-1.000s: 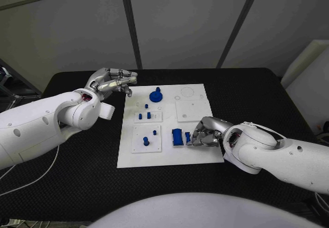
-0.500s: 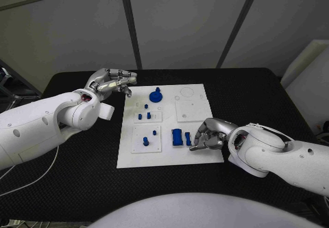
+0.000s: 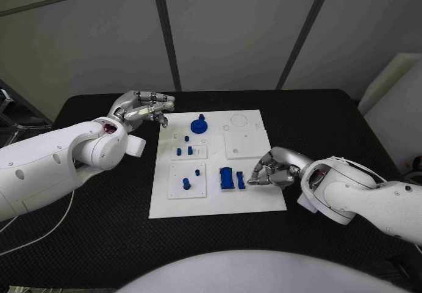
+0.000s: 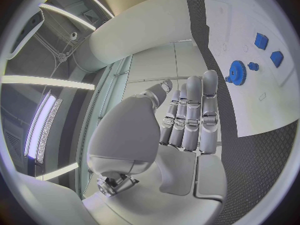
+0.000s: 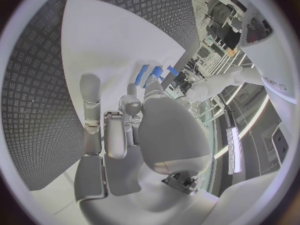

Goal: Assemble the parts on the task board

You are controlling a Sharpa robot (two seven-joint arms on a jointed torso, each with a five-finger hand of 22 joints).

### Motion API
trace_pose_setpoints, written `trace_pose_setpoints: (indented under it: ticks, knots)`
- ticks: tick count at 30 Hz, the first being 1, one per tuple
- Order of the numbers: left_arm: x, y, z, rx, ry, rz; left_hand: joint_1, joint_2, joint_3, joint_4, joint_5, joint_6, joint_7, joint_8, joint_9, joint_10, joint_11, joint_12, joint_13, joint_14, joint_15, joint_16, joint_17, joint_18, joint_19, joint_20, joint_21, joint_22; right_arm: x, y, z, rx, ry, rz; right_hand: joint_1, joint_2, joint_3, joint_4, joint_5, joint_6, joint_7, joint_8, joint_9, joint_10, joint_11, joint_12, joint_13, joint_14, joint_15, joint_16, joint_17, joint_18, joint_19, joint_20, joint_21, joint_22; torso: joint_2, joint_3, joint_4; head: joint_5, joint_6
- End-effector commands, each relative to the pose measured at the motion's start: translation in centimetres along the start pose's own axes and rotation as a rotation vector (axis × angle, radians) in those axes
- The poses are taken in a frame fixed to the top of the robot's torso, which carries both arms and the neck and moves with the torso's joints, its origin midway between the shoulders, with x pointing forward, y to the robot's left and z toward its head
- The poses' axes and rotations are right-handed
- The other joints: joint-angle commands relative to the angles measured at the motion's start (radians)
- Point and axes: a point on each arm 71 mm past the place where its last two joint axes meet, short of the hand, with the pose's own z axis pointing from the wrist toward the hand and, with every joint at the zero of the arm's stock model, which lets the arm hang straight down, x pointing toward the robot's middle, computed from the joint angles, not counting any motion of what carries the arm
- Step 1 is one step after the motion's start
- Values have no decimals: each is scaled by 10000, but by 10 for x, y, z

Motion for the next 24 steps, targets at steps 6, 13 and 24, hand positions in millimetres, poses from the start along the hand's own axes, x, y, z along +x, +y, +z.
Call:
trace_pose_setpoints:
  ticks: [6,13,24]
  knots:
    - [0,-2,3,314,-303,-667,-302,-16,-228,250,35,-110,-9,157,15,-285,78,74,-66,-1107,128,-733,-426,-155,-811,158,-706,-351,-33,-17,28,-1256,-1409,5256,1664,699,761,-496,109,-614,481,-703,-398,-2471,422,-4497,-3292,-1559,507,-5265,-4694,374,-1776,404,-2658,-2410,-187,-83,-27,-20,397]
    - [-12,4,13,497,-1412,-1411,-282,94,-562,597,-14,-97,-97,8,-40,0,256,-763,-767,-2149,627,-4183,-2111,-157,-3132,790,-3022,-2265,-62,-31,74,-1897,-2589,7029,2254,776,1153,-233,-393,-877,879,-1333,-1014,-3187,1120,-6976,-6304,-4365,1447,-10217,-7861,89,-3906,1281,-5285,-3901,-589,-189,-114,-34,1086]
    - [-14,19,41,743,-2923,-1757,-77,290,-1411,906,-25,-87,-475,-1041,-104,186,620,-3127,-1060,-2416,1253,-8063,-3569,-111,-5192,1613,-3594,-5633,-72,-36,131,-2178,-3632,8421,2018,780,1429,-487,-528,-806,998,-1849,-2335,-2637,1510,-8682,-10060,-3948,1982,-13595,-10925,463,-3944,2191,-7667,-5551,-1010,-248,-51,146,2011]
